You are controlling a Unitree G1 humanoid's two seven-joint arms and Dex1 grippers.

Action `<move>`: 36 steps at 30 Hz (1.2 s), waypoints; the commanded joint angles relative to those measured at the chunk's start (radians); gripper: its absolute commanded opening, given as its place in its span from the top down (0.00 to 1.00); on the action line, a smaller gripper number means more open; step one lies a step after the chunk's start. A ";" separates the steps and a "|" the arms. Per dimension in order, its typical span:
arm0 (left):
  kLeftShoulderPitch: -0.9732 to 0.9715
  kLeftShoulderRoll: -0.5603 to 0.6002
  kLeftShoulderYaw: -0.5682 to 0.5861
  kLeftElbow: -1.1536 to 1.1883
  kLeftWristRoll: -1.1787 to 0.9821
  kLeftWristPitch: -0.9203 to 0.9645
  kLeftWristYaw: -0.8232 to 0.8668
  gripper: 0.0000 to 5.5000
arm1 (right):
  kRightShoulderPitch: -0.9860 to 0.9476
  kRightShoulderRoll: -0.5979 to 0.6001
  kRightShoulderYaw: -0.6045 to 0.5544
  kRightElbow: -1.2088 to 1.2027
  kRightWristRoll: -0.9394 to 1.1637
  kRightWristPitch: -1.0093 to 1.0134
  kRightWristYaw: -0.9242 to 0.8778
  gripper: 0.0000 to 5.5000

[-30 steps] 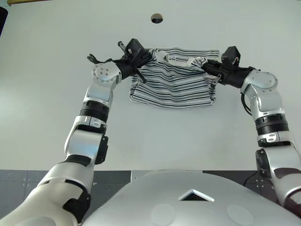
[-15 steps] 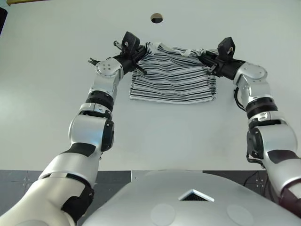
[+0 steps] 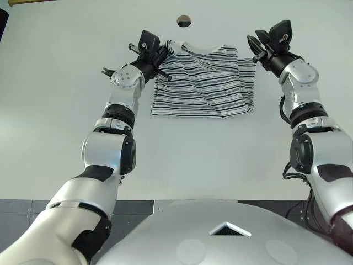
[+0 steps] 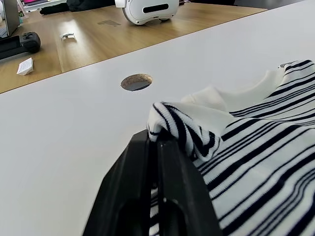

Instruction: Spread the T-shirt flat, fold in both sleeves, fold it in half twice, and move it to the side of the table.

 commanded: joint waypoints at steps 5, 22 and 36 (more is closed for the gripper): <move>-0.009 -0.002 0.010 -0.012 -0.008 0.073 -0.088 0.71 | 0.078 0.017 0.076 -0.130 -0.068 -0.121 0.099 0.76; 0.280 0.132 -0.021 -0.505 0.082 -0.070 0.110 0.65 | 0.496 -0.251 0.261 -0.793 -0.145 -0.002 0.404 0.76; 0.696 0.258 -0.264 -1.025 0.210 -0.015 -0.103 0.97 | 0.657 -0.329 0.264 -0.960 -0.106 0.056 0.411 0.98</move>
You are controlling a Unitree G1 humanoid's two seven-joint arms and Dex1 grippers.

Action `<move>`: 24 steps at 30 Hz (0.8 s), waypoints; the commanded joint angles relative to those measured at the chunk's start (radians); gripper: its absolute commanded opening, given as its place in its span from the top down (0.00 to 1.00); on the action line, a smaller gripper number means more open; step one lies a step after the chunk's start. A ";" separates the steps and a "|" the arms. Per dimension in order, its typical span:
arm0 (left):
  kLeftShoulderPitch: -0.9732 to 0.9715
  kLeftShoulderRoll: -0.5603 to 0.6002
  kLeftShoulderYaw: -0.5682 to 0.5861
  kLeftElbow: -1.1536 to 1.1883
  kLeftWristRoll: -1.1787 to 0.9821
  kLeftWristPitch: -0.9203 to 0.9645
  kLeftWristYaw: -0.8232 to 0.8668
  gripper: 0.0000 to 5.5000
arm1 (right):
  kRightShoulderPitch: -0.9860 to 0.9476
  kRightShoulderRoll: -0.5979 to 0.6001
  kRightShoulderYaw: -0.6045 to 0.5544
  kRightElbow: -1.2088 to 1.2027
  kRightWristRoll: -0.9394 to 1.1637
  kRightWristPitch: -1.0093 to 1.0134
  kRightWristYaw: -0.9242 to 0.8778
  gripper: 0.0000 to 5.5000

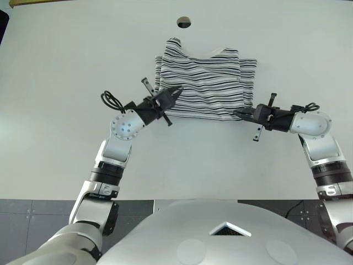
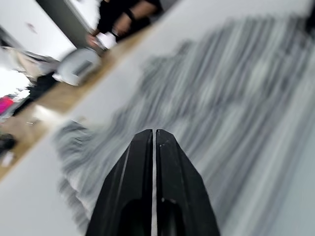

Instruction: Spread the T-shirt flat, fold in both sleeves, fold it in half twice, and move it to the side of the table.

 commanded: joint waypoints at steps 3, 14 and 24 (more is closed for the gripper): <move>0.005 0.071 0.020 -0.021 0.036 0.078 -0.013 0.97 | 0.027 -0.035 0.016 -0.040 -0.004 0.029 0.019 0.98; 0.008 0.130 0.026 -0.017 0.017 0.304 -0.121 0.97 | 0.092 -0.112 0.127 -0.222 -0.188 0.157 0.028 0.98; -0.170 0.282 0.027 0.152 0.113 0.277 -0.112 0.97 | 0.010 -0.010 0.037 -0.541 0.095 0.399 0.013 0.98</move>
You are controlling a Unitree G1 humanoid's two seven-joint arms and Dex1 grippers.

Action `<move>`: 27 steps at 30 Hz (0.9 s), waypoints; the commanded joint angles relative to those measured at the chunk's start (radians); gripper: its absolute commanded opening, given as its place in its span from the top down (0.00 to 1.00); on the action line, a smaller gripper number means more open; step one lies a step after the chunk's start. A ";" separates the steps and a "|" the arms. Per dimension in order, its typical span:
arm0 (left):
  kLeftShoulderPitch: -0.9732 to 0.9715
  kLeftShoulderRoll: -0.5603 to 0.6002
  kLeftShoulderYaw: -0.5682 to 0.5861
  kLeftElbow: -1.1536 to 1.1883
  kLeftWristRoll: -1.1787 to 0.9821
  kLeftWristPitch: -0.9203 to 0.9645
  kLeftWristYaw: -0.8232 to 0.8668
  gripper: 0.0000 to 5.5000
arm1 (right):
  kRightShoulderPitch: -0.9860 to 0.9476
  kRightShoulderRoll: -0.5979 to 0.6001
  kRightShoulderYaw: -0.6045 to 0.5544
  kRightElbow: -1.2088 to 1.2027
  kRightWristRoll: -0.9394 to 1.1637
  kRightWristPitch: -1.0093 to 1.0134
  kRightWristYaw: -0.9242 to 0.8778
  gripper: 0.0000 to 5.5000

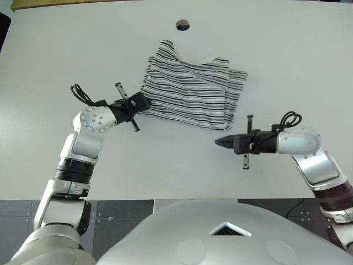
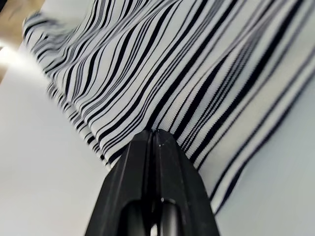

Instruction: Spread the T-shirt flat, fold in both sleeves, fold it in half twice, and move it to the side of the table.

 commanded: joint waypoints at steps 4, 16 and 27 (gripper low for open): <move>-0.140 -0.022 0.044 -0.026 -0.050 -0.016 -0.008 0.97 | -0.244 0.133 -0.116 0.205 0.080 0.048 -0.134 0.98; -0.012 -0.297 -0.209 -0.237 -0.086 0.108 0.004 0.97 | -0.646 0.269 -0.015 1.153 -0.207 -0.273 -0.349 0.98; 0.043 -0.275 -0.252 -0.195 -0.095 0.121 -0.057 0.97 | -0.701 0.329 -0.082 1.261 -0.174 -0.434 -0.366 0.98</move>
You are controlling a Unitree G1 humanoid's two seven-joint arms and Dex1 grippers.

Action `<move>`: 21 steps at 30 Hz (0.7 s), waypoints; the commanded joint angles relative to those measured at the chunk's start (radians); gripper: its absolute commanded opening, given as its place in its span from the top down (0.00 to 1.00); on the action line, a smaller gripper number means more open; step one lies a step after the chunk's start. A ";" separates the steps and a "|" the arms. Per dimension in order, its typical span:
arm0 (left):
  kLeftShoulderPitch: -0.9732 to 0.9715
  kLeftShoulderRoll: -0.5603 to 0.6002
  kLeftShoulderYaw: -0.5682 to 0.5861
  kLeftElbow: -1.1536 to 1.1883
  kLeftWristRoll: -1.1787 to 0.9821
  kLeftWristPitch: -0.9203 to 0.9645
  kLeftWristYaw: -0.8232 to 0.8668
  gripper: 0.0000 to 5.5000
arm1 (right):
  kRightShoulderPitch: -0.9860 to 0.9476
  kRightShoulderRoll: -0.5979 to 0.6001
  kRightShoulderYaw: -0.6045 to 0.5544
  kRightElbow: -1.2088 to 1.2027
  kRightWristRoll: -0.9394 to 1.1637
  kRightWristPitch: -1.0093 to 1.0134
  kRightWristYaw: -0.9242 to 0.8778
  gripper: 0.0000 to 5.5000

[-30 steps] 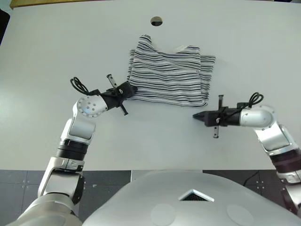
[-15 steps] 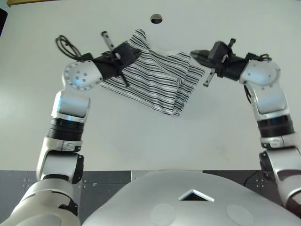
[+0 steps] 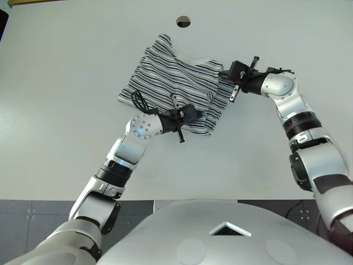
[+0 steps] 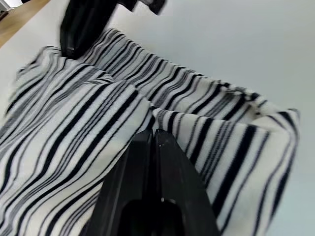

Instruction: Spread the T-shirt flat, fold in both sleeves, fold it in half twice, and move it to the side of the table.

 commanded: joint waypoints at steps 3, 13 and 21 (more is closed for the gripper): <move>0.042 -0.003 -0.040 0.000 -0.008 0.026 -0.035 0.97 | -0.071 0.013 -0.062 0.013 0.028 -0.044 -0.060 0.98; 0.074 -0.003 -0.056 -0.043 -0.026 0.044 -0.040 0.97 | -0.057 0.045 -0.021 0.080 -0.017 -0.044 -0.032 0.98; 0.064 0.004 -0.051 -0.015 -0.013 0.038 -0.027 0.97 | 0.003 -0.007 0.050 0.158 -0.104 -0.047 0.018 0.98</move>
